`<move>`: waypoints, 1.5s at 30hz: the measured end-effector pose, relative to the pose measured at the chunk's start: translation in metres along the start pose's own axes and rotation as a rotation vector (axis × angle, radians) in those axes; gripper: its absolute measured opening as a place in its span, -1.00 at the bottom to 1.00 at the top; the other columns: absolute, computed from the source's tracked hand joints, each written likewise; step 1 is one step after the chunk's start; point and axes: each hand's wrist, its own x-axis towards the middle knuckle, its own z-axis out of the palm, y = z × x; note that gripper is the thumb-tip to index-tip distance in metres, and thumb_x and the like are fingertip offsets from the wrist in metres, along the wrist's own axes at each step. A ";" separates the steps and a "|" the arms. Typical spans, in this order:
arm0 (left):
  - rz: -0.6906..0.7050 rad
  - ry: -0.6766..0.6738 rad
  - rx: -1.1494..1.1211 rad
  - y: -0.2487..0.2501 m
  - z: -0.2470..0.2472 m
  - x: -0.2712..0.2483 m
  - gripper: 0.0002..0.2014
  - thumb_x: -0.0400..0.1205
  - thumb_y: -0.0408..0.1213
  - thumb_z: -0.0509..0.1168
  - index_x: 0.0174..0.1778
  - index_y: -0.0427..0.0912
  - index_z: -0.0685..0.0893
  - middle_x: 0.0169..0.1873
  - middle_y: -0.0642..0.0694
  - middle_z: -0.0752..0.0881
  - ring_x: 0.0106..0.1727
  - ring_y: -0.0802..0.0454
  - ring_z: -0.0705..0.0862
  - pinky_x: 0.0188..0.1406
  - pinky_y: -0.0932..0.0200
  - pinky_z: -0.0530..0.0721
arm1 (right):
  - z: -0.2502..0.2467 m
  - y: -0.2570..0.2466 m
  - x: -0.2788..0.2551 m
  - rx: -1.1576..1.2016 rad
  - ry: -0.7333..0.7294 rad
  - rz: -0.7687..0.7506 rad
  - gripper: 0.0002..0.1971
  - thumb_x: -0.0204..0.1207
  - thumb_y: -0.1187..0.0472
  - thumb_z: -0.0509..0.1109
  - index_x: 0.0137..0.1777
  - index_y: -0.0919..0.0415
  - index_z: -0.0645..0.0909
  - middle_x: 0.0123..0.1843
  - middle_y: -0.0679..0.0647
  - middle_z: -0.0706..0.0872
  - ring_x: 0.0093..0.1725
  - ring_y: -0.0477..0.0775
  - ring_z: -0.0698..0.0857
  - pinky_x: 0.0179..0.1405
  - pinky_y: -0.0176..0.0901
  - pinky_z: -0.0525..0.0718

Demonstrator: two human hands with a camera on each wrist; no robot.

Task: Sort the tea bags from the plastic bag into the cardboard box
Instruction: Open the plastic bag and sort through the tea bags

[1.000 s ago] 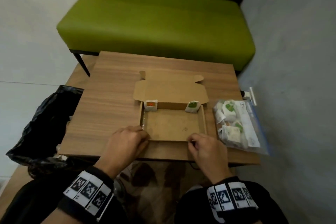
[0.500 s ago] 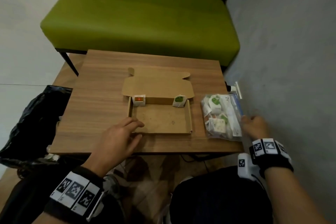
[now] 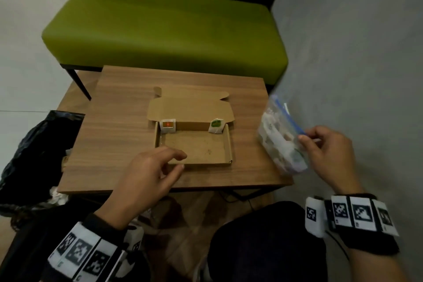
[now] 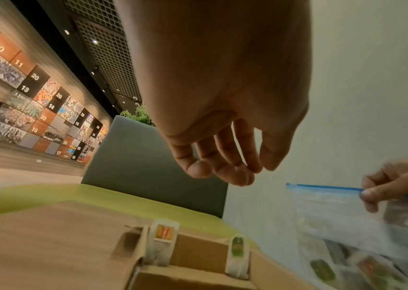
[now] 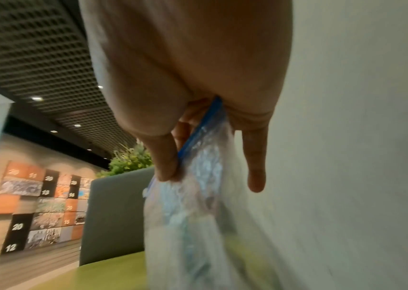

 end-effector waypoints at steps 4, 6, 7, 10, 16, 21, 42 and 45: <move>0.000 0.046 -0.150 0.021 -0.003 -0.008 -0.75 0.60 -0.10 0.37 0.20 0.11 0.71 -0.05 0.30 0.72 -0.05 0.30 0.68 -0.14 0.54 0.55 | -0.031 -0.025 -0.034 -0.119 0.043 -0.193 -0.84 0.53 0.05 0.48 -0.19 0.10 0.76 -0.30 0.10 0.82 -0.26 0.25 0.79 -0.25 0.11 0.73; -0.042 0.062 -0.279 0.029 -0.003 -0.013 -0.68 0.56 0.04 0.32 0.24 0.17 0.68 0.02 0.27 0.74 -0.03 0.26 0.70 -0.15 0.43 0.63 | -0.037 -0.034 -0.049 -0.062 0.023 -0.281 -0.83 0.48 0.03 0.46 -0.19 0.09 0.78 -0.30 0.04 0.81 -0.29 0.20 0.79 -0.31 0.10 0.73; -0.077 0.069 -0.351 0.032 -0.002 -0.016 -0.63 0.55 0.09 0.31 0.28 0.19 0.65 0.07 0.25 0.73 -0.01 0.21 0.71 -0.14 0.33 0.70 | -0.035 -0.040 -0.056 -0.021 0.001 -0.319 -0.84 0.46 0.04 0.46 -0.19 0.10 0.80 -0.29 0.00 0.81 -0.31 0.12 0.79 -0.34 0.06 0.71; -0.162 0.114 -0.538 0.034 0.007 -0.020 -0.55 0.60 0.13 0.32 0.42 0.17 0.55 0.25 0.25 0.66 0.19 0.18 0.68 0.05 0.11 0.76 | -0.014 -0.056 -0.074 0.153 -0.072 -0.446 -0.87 0.45 0.11 0.51 -0.19 0.16 0.81 -0.25 -0.07 0.82 -0.29 -0.07 0.77 -0.27 -0.05 0.68; -0.218 0.260 -0.797 0.027 0.014 -0.039 -0.81 0.64 0.01 0.38 0.11 0.07 0.76 -0.02 -0.13 0.81 0.01 -0.15 0.78 -0.06 -0.17 0.79 | 0.024 -0.086 -0.109 0.341 -0.231 -0.569 -0.82 0.53 0.06 0.44 -0.19 0.14 0.75 -0.20 -0.13 0.80 -0.22 -0.12 0.78 -0.33 -0.03 0.73; -0.104 0.362 -0.781 0.031 0.007 -0.063 -0.95 0.64 -0.19 0.43 -0.03 -0.01 0.78 -0.13 -0.08 0.80 -0.10 0.03 0.77 -0.16 0.15 0.77 | 0.022 -0.093 -0.118 0.265 -0.449 -0.469 -0.84 0.47 -0.10 0.42 -0.16 -0.06 0.73 -0.17 -0.27 0.79 -0.17 -0.22 0.76 -0.24 -0.02 0.74; -0.149 0.512 -0.874 0.031 0.019 -0.064 -0.93 0.60 -0.29 0.40 -0.20 -0.09 0.71 -0.20 -0.06 0.81 -0.18 0.10 0.76 -0.22 0.28 0.71 | 0.039 -0.146 -0.122 0.209 -0.335 -0.626 -0.82 0.59 -0.03 0.35 -0.06 0.05 0.68 -0.13 -0.16 0.72 -0.18 -0.14 0.68 -0.30 -0.06 0.70; -0.209 0.632 -0.947 0.018 0.012 -0.064 -0.87 0.60 -0.14 0.37 -0.27 0.06 0.72 -0.27 0.01 0.78 -0.24 0.16 0.71 -0.25 0.26 0.70 | 0.032 -0.126 -0.113 0.167 -0.350 -0.612 -0.79 0.58 -0.06 0.31 -0.07 0.03 0.69 -0.11 -0.16 0.73 -0.12 -0.13 0.68 -0.25 -0.04 0.72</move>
